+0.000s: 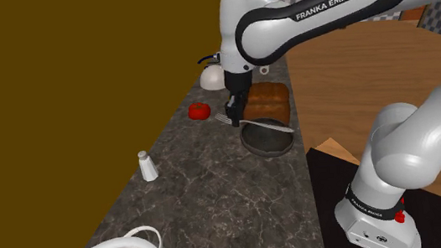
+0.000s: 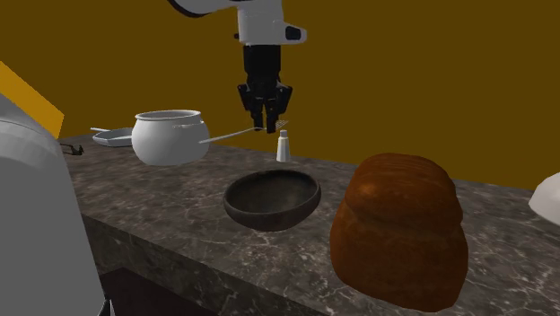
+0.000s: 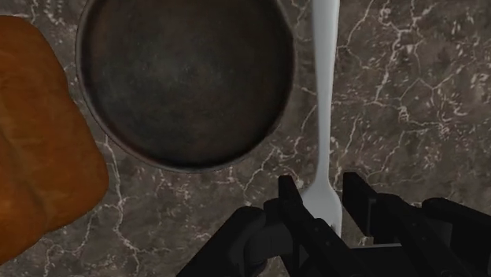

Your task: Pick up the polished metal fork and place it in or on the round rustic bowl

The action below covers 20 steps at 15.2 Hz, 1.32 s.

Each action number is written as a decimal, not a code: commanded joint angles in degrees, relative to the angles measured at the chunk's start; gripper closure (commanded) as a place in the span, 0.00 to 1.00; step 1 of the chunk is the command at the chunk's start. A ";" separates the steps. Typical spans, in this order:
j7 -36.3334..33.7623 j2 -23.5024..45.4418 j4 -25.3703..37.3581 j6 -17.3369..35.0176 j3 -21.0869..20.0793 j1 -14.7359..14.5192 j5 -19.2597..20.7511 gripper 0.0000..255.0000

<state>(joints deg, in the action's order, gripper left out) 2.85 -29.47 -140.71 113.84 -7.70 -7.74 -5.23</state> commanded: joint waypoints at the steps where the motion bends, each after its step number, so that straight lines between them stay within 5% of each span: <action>1: 3.15 -2.57 -2.31 -0.44 2.47 1.12 0.90 1.00; 7: 11.25 -8.89 -6.56 -2.79 9.35 4.86 4.63 1.00; 20: 11.54 -5.74 -14.69 8.48 9.52 4.83 4.59 1.00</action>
<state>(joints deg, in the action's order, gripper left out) 14.32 -35.51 -154.82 121.42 1.76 -2.94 -0.66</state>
